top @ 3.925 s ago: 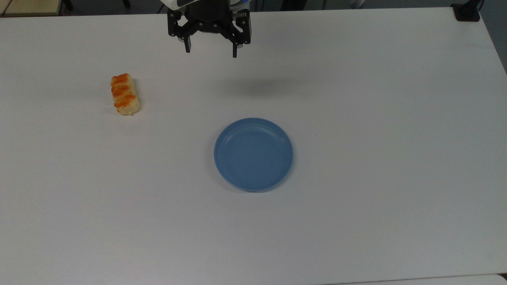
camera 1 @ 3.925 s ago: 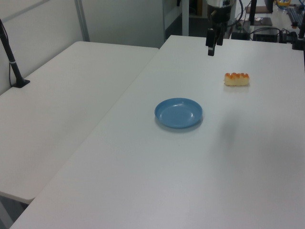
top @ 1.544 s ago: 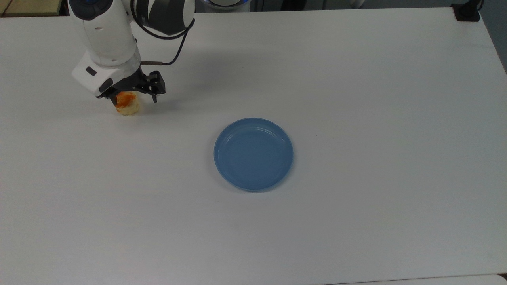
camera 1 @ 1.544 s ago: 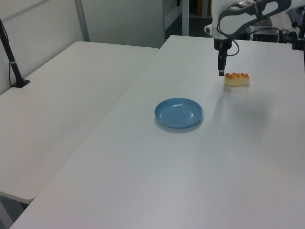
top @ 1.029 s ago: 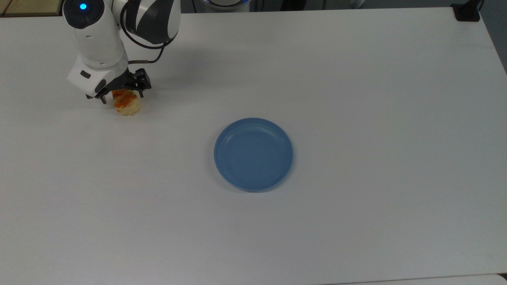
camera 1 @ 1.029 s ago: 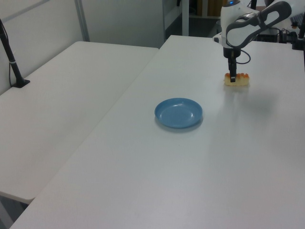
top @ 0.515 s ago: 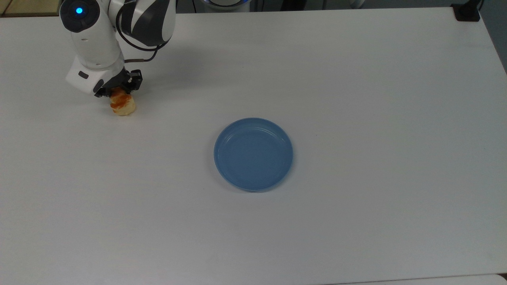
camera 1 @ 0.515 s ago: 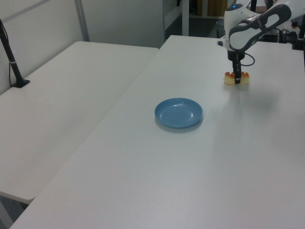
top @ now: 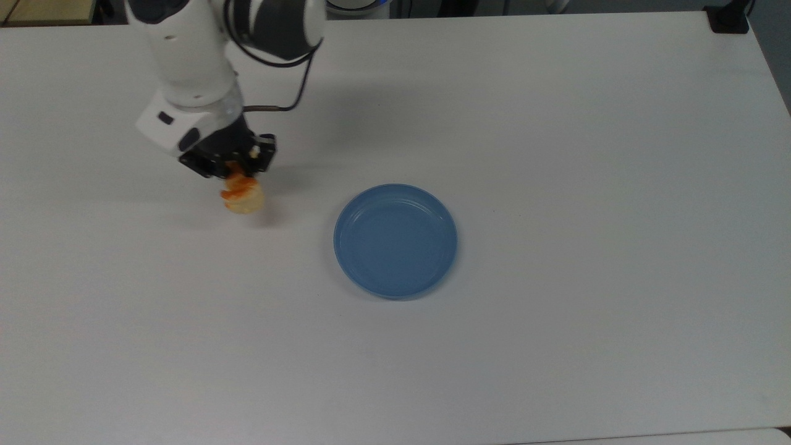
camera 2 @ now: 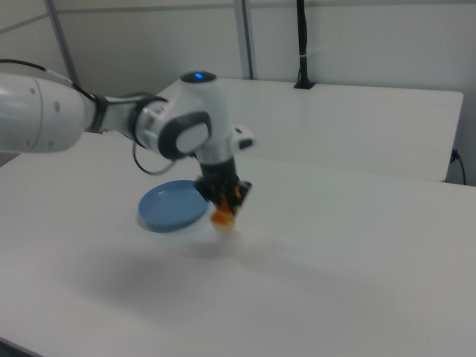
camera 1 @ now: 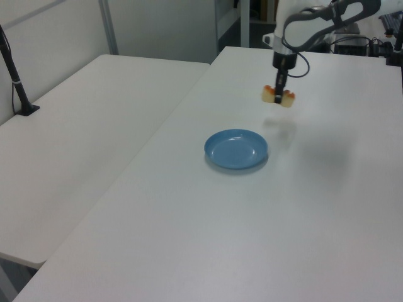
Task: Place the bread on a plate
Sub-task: 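Lift the bread roll and carry it over the blue plate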
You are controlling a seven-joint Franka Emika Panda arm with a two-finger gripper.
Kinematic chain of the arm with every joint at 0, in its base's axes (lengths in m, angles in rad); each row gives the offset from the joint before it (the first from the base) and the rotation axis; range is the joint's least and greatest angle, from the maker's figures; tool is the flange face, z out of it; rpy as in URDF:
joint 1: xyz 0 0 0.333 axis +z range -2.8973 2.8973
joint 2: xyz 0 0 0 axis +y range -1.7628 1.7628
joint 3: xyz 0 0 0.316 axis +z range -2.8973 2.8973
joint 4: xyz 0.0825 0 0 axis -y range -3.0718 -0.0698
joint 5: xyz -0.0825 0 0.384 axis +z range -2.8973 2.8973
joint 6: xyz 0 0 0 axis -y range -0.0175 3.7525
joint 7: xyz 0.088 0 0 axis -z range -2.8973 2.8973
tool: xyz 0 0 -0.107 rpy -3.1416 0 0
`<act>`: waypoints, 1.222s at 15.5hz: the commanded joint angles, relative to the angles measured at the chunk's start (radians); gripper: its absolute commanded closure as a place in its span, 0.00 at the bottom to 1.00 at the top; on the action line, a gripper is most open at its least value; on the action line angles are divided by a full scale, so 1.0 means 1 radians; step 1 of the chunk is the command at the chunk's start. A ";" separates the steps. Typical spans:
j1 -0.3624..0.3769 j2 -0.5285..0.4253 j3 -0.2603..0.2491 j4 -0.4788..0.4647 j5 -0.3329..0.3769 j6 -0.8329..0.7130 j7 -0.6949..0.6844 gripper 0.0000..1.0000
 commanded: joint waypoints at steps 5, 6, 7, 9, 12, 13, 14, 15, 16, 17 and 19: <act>0.118 0.050 0.136 0.134 0.020 -0.025 0.377 0.60; 0.137 0.073 0.138 0.153 0.018 -0.020 0.410 0.60; 0.154 0.099 0.138 0.176 0.017 -0.017 0.436 0.59; 0.175 0.149 0.138 0.216 0.014 -0.010 0.466 0.57; 0.185 0.195 0.138 0.220 0.014 0.076 0.492 0.42; 0.189 0.208 0.138 0.222 0.009 0.090 0.506 0.35; 0.200 0.214 0.139 0.222 0.004 0.096 0.515 0.26; 0.200 0.217 0.139 0.220 0.003 0.098 0.516 0.11; 0.201 0.217 0.139 0.220 -0.002 0.098 0.516 0.00; 0.204 0.216 0.139 0.220 -0.021 0.098 0.515 0.00; 0.206 0.214 0.139 0.222 -0.060 0.096 0.518 0.00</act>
